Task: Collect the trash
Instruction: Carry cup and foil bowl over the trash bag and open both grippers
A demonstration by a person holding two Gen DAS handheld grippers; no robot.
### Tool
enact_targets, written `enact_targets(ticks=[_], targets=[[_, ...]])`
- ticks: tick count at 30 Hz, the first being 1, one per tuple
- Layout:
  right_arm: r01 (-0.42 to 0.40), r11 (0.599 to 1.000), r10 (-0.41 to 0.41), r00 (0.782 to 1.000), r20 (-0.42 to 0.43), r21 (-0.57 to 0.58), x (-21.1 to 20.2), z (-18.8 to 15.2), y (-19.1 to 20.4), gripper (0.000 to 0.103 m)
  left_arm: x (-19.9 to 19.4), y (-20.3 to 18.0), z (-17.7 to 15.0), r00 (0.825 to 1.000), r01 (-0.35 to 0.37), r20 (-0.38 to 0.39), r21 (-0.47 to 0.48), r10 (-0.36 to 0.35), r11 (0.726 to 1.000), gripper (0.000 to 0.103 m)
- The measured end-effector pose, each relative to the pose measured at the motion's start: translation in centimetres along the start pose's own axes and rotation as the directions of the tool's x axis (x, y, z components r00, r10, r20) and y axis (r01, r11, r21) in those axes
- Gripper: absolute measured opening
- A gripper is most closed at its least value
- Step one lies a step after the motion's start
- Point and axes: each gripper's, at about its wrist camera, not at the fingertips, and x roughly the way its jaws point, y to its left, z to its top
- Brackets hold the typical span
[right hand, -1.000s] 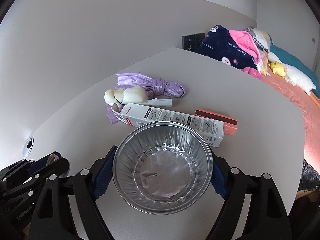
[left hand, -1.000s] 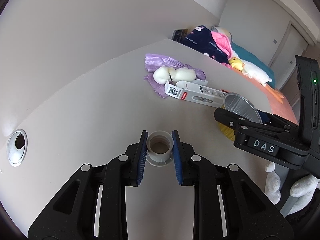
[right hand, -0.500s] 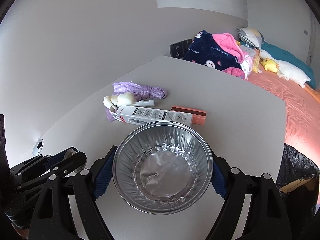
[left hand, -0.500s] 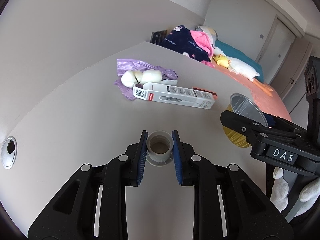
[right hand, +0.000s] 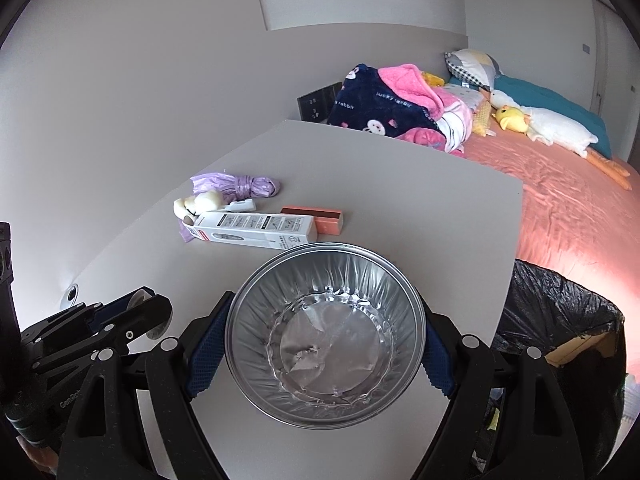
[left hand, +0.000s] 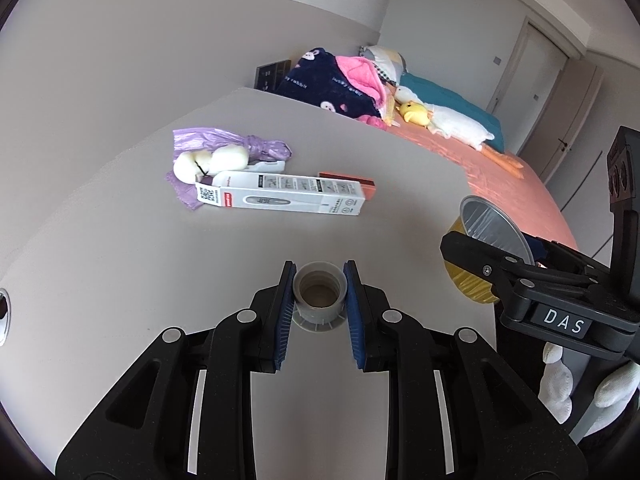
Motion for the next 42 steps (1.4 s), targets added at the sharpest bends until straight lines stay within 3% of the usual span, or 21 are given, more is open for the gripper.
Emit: enact_targets(ticks=[22, 42], targets=[[0.067, 0.992, -0.072, 0.996, 0.042, 0.106, -4.2, -1.5, -7.0, 0.083, 2.1, -7.8, 0.6, 0.993, 0.109, -0.047, 0.103, -0.104, 0.989, 0.024], [0.168, 0.960, -0.188, 0.980, 0.071, 0.223, -8.2, -2.9, -14.3, 0.083, 4.9, -15.4, 0.8, 0.966, 0.250, -0.119, 0.177, -0.232, 0.952, 0.024]])
